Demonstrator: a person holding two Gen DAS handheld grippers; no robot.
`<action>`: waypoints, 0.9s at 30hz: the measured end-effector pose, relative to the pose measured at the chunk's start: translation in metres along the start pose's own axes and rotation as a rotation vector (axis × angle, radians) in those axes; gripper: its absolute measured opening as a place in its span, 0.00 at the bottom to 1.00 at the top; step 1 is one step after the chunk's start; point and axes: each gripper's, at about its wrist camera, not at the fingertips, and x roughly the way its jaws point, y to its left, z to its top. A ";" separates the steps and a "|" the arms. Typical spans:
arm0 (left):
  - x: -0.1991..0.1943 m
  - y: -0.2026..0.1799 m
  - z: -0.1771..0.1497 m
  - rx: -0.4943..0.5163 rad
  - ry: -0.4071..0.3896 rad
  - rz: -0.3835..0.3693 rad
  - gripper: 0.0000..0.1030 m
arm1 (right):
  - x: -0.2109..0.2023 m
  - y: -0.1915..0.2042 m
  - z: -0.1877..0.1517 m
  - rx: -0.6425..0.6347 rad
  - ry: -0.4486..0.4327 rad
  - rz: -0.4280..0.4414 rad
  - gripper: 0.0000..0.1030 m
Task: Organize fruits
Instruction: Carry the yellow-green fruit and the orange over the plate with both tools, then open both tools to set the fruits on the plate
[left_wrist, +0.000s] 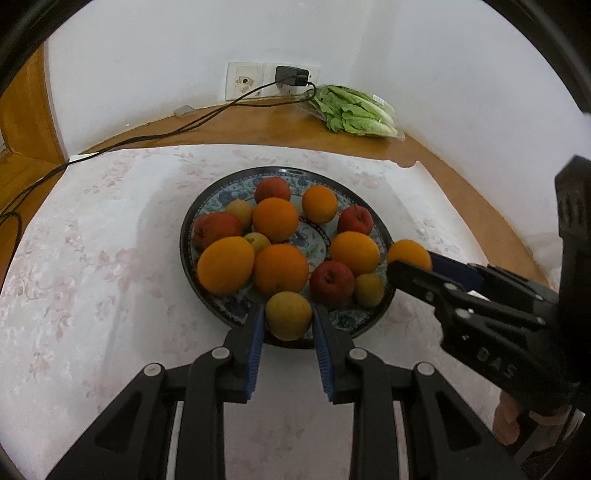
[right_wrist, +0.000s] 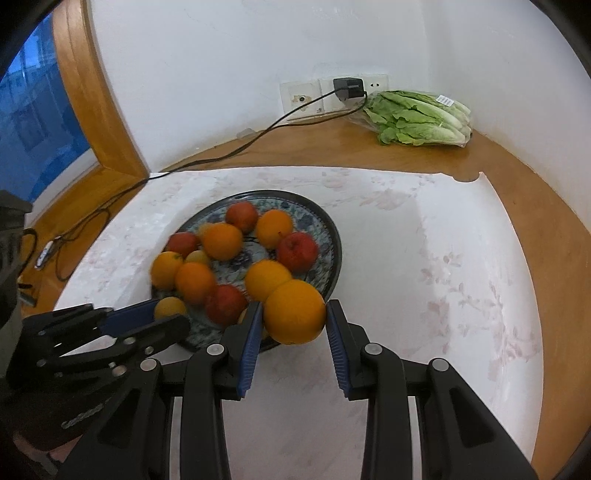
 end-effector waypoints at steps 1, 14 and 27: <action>0.001 0.000 0.000 0.000 0.000 -0.001 0.27 | 0.003 -0.001 0.001 0.000 0.002 0.000 0.34; 0.010 -0.001 0.002 -0.003 0.007 -0.010 0.27 | 0.015 -0.005 0.012 -0.009 -0.039 0.022 0.34; 0.005 0.000 0.003 -0.008 0.004 -0.008 0.36 | 0.019 0.000 0.005 -0.001 -0.027 0.076 0.37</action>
